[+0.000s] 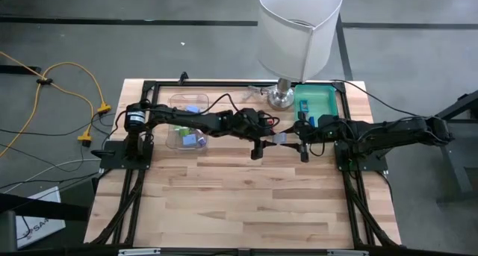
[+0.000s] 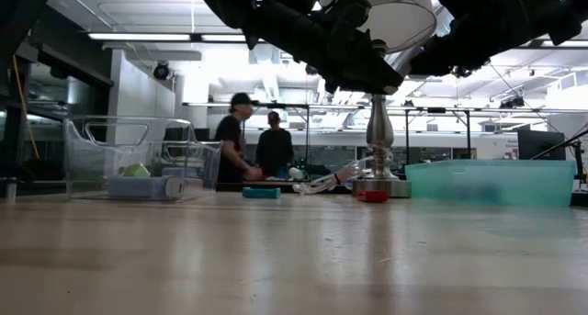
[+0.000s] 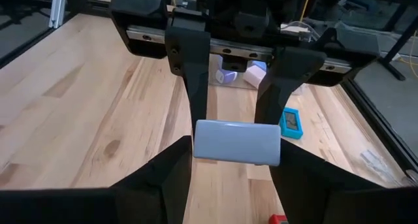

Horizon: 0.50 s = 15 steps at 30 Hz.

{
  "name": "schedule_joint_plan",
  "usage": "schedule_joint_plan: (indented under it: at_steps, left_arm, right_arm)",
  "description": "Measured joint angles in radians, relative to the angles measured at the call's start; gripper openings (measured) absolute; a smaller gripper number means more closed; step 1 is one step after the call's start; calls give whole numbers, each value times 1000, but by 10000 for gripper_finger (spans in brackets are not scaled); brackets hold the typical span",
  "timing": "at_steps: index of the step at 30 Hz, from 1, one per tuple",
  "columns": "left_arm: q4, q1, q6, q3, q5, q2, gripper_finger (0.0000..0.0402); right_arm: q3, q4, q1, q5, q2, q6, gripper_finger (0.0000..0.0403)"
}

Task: Pick & Place Office items
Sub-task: Put the white mini digital clock into the light blue bin

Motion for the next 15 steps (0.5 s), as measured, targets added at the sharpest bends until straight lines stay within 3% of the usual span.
schedule_joint_plan:
  at_steps: [15]
  left_arm:
    - [11,-2,0,0,11,0,159]
  right_arm:
    - [0,13,1,1,0,21,184]
